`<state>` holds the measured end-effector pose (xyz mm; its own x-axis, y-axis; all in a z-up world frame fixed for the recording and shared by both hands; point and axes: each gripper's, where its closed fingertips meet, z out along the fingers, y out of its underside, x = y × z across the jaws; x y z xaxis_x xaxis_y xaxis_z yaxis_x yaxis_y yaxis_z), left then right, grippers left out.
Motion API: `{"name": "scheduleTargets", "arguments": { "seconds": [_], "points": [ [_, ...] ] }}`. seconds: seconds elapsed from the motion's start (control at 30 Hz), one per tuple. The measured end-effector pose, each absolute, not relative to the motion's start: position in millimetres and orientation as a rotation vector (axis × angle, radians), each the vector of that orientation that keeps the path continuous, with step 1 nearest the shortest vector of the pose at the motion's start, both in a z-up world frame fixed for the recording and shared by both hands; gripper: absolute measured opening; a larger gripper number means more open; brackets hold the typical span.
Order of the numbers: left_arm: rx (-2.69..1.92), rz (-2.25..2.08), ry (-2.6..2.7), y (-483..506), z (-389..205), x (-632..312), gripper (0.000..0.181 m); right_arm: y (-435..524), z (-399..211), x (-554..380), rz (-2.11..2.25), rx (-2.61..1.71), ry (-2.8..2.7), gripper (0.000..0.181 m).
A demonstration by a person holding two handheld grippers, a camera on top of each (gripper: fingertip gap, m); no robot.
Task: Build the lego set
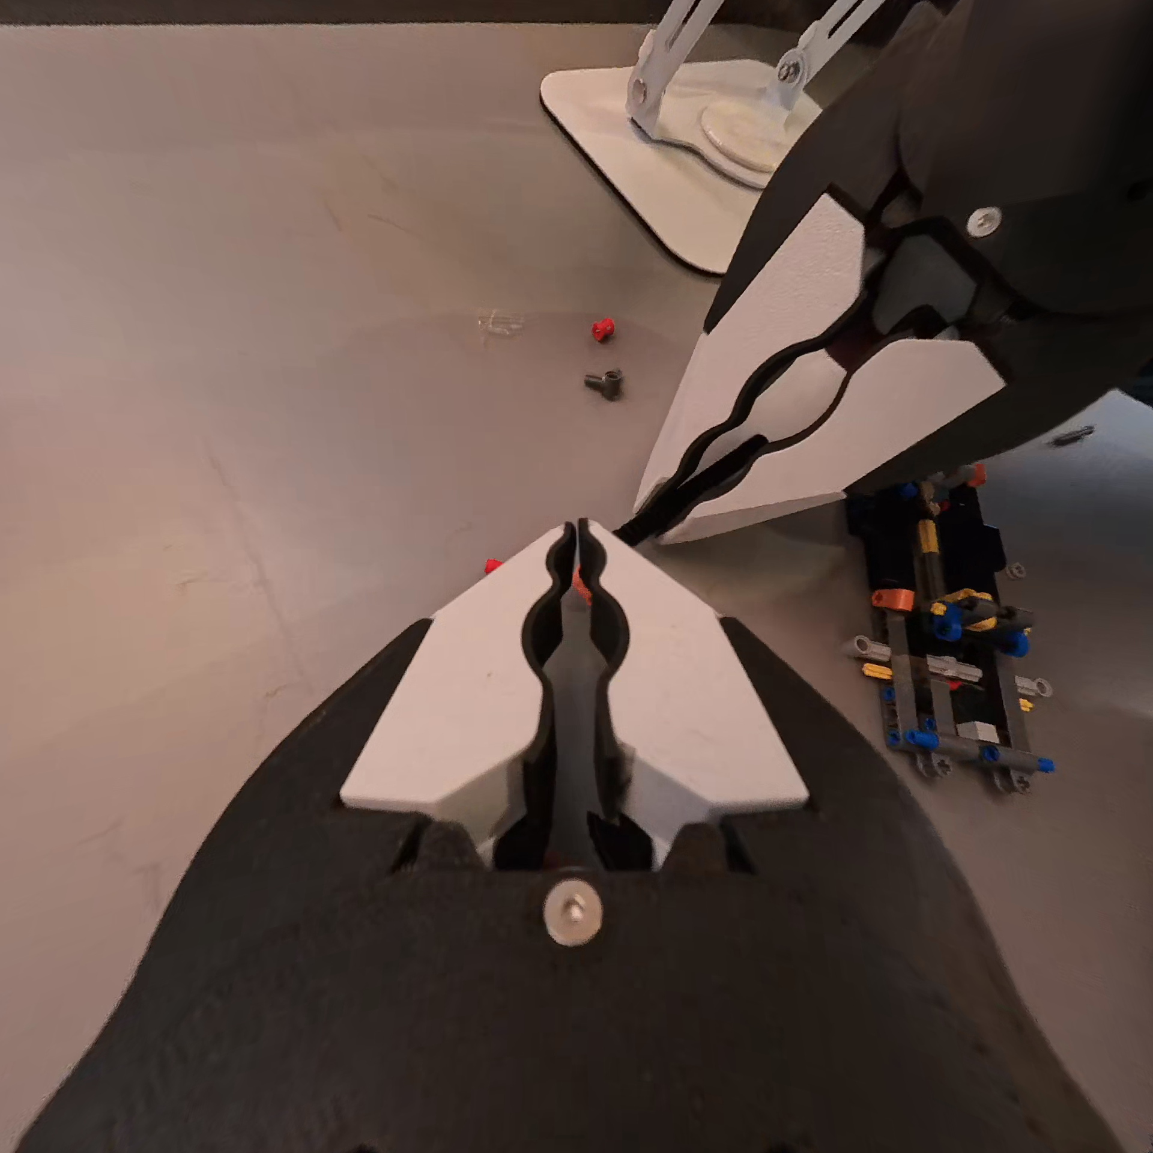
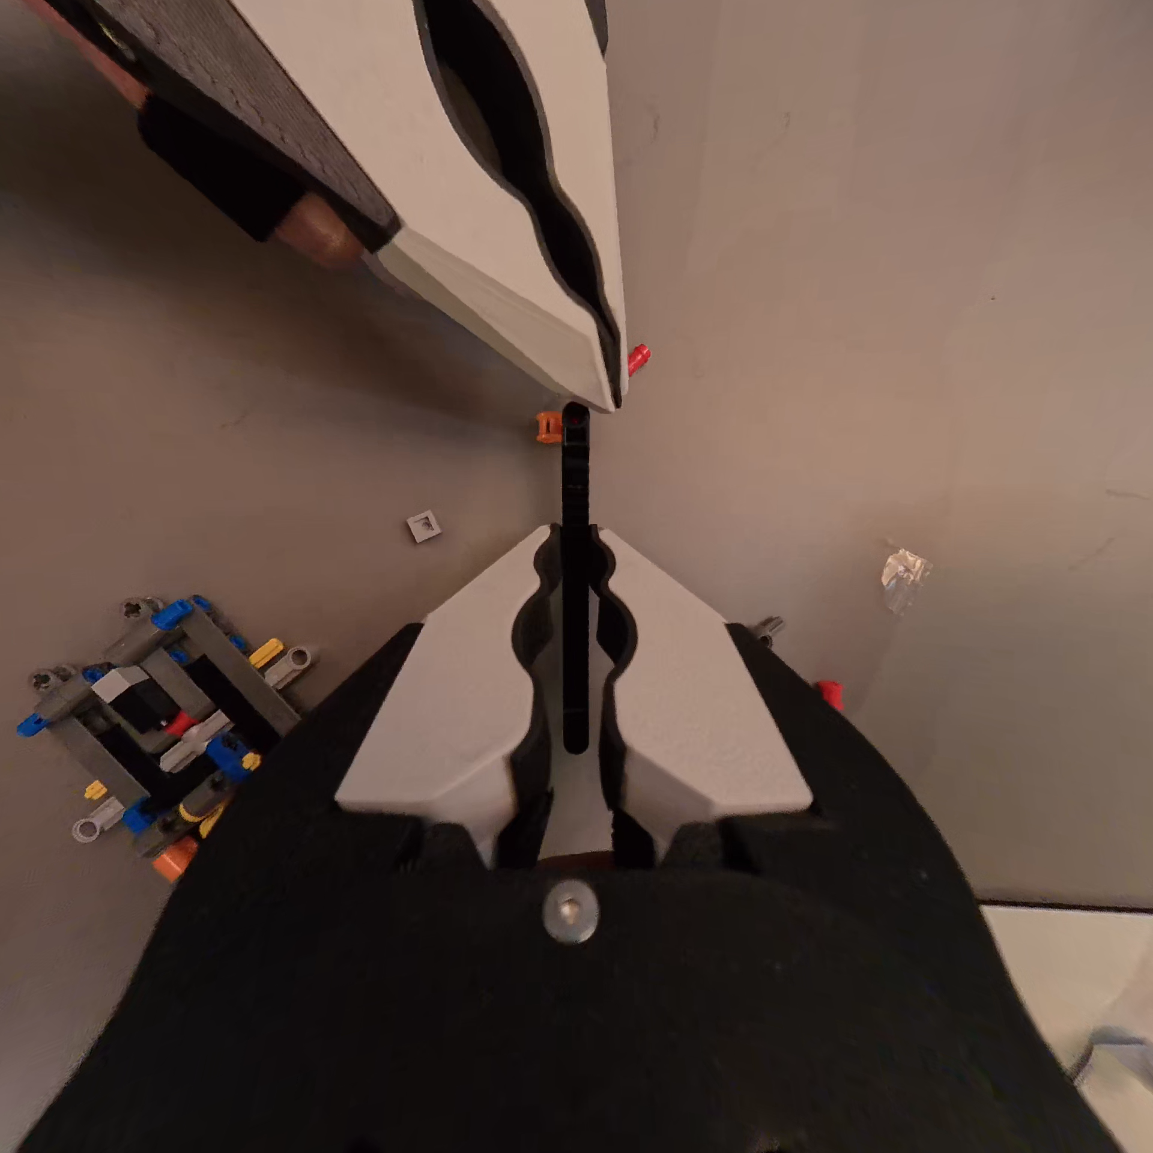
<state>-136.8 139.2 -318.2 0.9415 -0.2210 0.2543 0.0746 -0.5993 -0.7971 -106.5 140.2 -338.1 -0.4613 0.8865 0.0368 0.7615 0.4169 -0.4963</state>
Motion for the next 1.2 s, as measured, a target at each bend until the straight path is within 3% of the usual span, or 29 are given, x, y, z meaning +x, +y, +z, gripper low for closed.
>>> {"name": "scheduleTargets", "arguments": {
  "seconds": [1.2],
  "points": [
    [-2.225, -0.371, 0.105, 128.7, -327.1, -132.2, 0.000, 139.9, -339.9, -105.6, 0.341, -1.354, -2.473, 0.005]
  ]
}}
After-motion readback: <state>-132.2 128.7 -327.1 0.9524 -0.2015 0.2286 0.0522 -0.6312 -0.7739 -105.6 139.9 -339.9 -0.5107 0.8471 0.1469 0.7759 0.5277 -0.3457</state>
